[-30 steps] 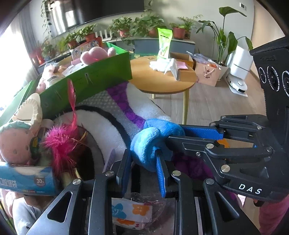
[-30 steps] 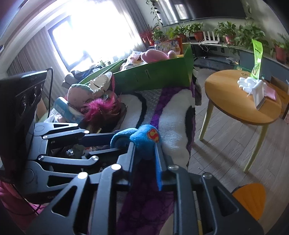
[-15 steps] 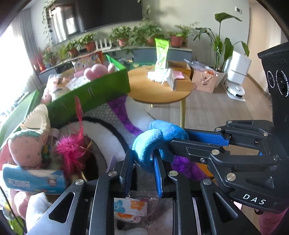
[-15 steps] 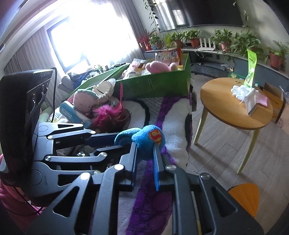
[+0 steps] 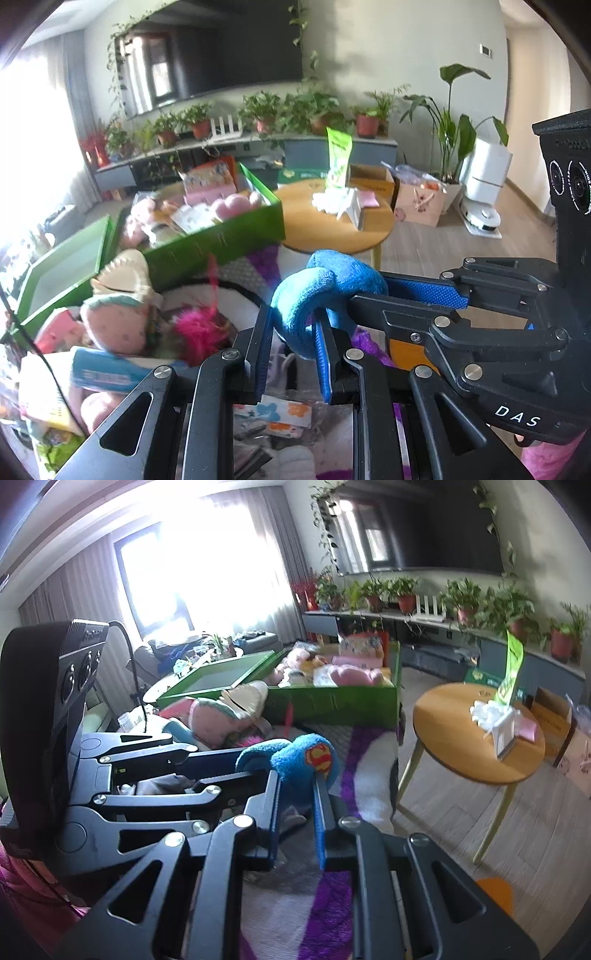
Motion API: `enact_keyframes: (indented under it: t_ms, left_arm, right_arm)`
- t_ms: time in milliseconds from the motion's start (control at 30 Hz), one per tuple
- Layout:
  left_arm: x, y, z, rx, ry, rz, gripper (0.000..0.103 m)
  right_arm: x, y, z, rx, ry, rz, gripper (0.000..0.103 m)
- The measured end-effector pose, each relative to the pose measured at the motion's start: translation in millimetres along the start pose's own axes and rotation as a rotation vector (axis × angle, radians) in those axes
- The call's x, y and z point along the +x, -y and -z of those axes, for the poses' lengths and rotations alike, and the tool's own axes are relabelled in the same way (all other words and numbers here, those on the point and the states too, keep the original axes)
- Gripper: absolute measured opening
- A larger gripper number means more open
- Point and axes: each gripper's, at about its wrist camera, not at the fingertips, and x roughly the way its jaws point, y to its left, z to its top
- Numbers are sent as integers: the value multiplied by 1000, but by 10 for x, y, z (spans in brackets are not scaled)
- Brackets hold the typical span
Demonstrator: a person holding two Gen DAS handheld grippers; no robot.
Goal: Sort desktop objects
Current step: 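Lift the blue plush toy with both grippers toward the green box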
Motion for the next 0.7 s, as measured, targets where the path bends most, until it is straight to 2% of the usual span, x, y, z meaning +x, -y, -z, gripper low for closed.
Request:
enact_keyframes:
  t_ms: [400,700]
  left_arm:
    - [-332,-165,-217,4,74,-39,21]
    - [-477,-350,-366,12,107,-67,21]
  right_arm:
    - [-160,-254,-292,-42,72,-13,16]
    - [-114,-367,-534,-32,101,-32,17]
